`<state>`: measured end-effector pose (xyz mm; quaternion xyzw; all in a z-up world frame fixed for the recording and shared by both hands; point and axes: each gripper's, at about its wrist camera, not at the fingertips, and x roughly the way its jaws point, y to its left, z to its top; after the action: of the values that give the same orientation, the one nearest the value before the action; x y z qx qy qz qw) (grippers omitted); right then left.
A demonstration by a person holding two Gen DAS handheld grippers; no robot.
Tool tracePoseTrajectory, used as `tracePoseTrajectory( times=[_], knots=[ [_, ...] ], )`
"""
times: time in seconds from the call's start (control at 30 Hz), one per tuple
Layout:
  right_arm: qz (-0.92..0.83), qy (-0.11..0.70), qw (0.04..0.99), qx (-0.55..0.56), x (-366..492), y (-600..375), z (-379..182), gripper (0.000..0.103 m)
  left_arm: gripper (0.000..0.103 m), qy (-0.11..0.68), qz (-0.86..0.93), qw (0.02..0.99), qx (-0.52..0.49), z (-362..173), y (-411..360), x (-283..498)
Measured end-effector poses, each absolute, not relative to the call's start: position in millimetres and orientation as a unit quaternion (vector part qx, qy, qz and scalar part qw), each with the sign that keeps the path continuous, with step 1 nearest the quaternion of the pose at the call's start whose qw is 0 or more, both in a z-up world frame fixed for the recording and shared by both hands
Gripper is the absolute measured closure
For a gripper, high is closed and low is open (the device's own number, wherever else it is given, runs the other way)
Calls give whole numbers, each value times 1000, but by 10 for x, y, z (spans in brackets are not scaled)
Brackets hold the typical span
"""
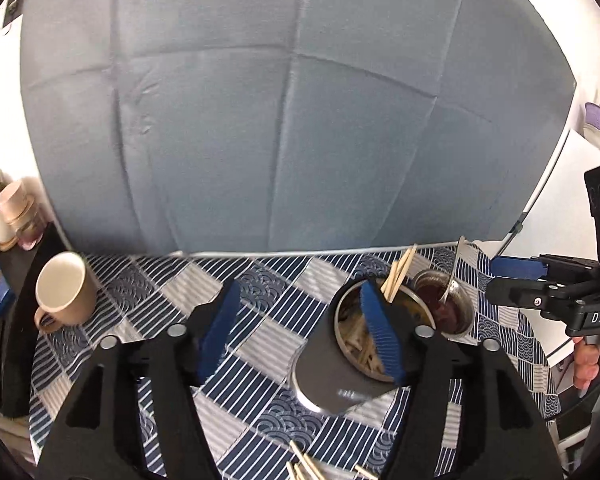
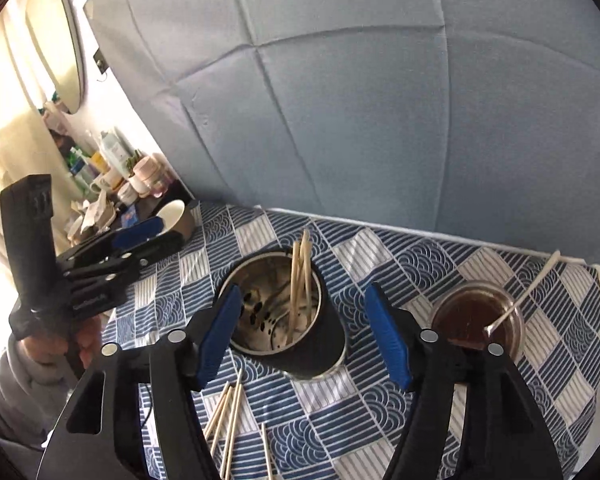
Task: Organize utensils
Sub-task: 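Move both tools back down toward the remaining chopsticks on the cloth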
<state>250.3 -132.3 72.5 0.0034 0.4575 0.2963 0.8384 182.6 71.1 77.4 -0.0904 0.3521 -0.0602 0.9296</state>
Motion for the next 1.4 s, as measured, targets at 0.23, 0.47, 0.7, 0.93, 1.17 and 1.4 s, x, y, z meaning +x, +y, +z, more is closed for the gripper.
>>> tracePoseTrajectory(
  times=[0.23, 0.47, 0.7, 0.93, 1.17, 1.4],
  knots=[
    [286, 482, 828, -15, 2305, -1302, 496, 31, 27, 389, -28, 918, -71, 552, 839, 1601],
    [280, 509, 814, -20, 2060, -1356, 204, 30, 16, 459, -22, 888, -31, 93, 766, 1391],
    [267, 548, 792, -36, 1798, -1437, -171, 30, 16, 520, -22, 854, -2, -427, 619, 1060],
    [254, 577, 775, -43, 1571, -1504, -453, 30, 16, 562, -33, 826, 11, -766, 506, 771],
    [250, 601, 755, -75, 1289, -1460, -746, 30, 16, 576, -35, 816, 15, -912, 430, 583],
    [259, 622, 731, -106, 1055, -1303, -983, 30, 16, 591, -32, 806, 21, -1025, 391, 557]
  ],
)
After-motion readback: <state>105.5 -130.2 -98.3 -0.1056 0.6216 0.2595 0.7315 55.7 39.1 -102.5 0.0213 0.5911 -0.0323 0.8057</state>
